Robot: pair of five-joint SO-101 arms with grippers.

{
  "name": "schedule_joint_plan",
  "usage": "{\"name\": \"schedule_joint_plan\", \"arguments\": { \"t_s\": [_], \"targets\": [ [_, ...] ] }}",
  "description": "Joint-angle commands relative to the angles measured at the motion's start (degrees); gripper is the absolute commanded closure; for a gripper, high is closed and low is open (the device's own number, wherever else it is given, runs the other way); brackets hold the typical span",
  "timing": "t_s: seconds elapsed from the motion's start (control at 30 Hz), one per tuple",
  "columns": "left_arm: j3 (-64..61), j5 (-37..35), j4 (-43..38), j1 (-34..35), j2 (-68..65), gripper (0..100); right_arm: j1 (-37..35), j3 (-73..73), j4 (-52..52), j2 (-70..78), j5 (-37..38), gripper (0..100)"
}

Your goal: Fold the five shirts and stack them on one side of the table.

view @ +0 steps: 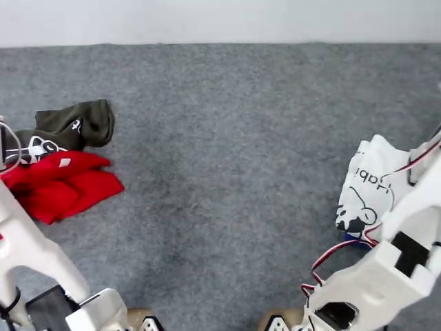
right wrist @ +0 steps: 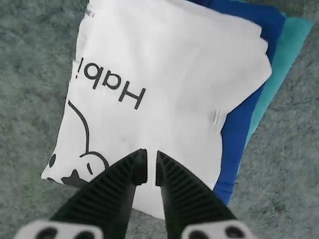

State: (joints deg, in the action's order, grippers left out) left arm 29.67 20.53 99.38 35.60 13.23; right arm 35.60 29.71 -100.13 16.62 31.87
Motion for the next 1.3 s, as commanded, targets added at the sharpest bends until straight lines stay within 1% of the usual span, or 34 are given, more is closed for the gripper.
{"name": "schedule_joint_plan", "arguments": {
  "t_s": [0.0, 0.17, 0.27, 0.33, 0.47, 0.7, 0.8, 0.87, 0.93, 1.03, 1.17, 1.27],
  "targets": [
    [0.4, 0.5, 1.1, -0.2, 2.2, 99, 2.2, 0.4, 4.6, 3.9, 0.7, 98.4],
    [0.4, 0.5, 1.1, -0.2, 2.2, 99, 5.8, 0.7, 18.9, 13.6, 0.7, 99.0],
    [0.4, 0.5, 1.1, -0.2, 2.2, 99, 7.2, 0.7, 22.4, 17.4, 0.7, 99.0],
    [0.4, 0.5, 1.1, -0.2, 2.2, 99, 7.1, 1.3, 20.3, 17.3, 0.7, 99.0],
    [0.4, 0.5, 1.1, -0.2, 2.2, 99, 5.6, 5.5, 10.0, 11.8, 0.6, 99.0],
    [0.3, 0.5, 1.1, 0.2, 2.3, 99, 0.3, 6.2, -1.9, 0.7, 0.2, 99.0],
    [-0.1, 0.9, 1.2, 0.2, 2.3, 98, -1.1, 5.0, -2.8, -2.9, 0.2, 99.0],
    [-2.5, 4.1, 1.2, 0.1, 2.3, 98, -1.4, 3.0, -2.8, -5.2, 0.3, 99.0],
    [-6.2, 8.0, 1.2, 0.3, 2.3, 98, -1.5, 0.1, -2.8, -7.9, 0.3, 99.0],
    [-12.0, 10.7, 1.2, 0.3, 2.3, 97, -2.0, -6.5, -2.8, -12.7, 0.3, 99.0],
    [-19.0, 11.9, 1.1, 0.3, 2.2, 85, -2.5, -20.0, -2.7, -20.6, 0.3, 99.0],
    [-20.6, 12.0, 0.9, 0.6, 1.7, 81, -3.4, -31.6, -2.7, -26.8, 0.3, 99.0]
  ]
}}
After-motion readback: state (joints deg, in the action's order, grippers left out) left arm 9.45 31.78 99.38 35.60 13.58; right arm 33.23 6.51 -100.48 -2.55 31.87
